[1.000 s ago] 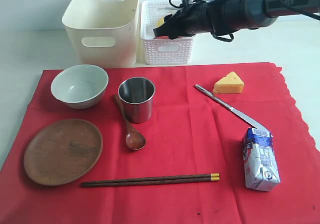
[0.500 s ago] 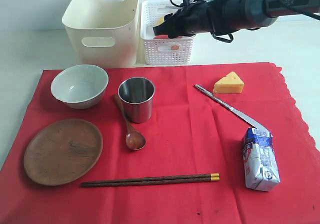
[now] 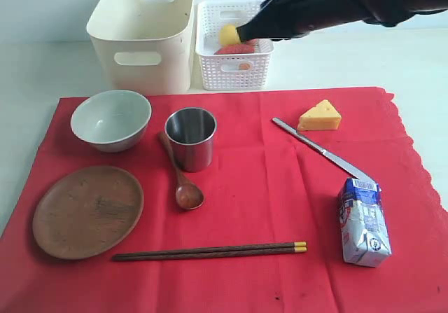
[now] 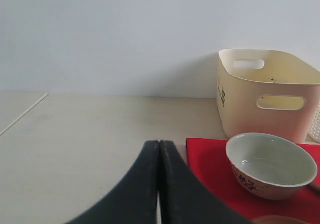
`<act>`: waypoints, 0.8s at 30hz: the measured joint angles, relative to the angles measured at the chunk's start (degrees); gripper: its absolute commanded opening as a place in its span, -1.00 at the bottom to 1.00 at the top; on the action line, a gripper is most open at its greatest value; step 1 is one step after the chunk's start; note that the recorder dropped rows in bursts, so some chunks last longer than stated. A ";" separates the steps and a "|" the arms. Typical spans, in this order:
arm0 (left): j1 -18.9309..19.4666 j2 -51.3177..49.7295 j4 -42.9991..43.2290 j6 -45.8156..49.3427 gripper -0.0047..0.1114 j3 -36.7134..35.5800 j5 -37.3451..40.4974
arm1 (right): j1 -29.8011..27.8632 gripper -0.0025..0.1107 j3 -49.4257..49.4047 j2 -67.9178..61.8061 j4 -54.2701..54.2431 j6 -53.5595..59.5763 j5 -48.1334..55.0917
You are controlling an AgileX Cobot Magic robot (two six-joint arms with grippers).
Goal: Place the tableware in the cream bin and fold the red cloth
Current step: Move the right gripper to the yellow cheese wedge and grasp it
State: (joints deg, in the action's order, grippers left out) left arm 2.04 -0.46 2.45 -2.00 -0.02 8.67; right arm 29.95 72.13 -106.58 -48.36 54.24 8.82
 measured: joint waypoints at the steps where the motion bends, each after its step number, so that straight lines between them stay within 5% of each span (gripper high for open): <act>1: 0.00 0.00 0.00 0.00 -0.92 0.00 0.00 | -0.89 -0.80 -3.25 2.81 1.25 -1.79 0.30; 4: 0.00 0.00 0.00 0.00 -0.92 0.00 0.00 | -4.42 -0.96 -10.61 8.27 2.67 -5.62 0.89; 10: 0.00 0.00 0.00 0.00 -0.92 0.00 0.00 | -8.28 -0.91 -21.11 10.08 3.06 -11.19 -0.23; 19: 0.00 0.00 0.00 0.00 -0.92 0.00 0.00 | -8.28 0.13 -21.57 10.03 3.29 -17.48 -1.84; 24: 0.00 0.00 0.00 0.00 -0.92 0.00 0.00 | -8.28 0.49 -21.57 6.30 4.16 -16.57 -2.58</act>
State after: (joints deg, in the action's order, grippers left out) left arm 2.04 -0.46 2.45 -2.00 -0.02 8.67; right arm 21.67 50.56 -100.28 -44.20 37.67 6.23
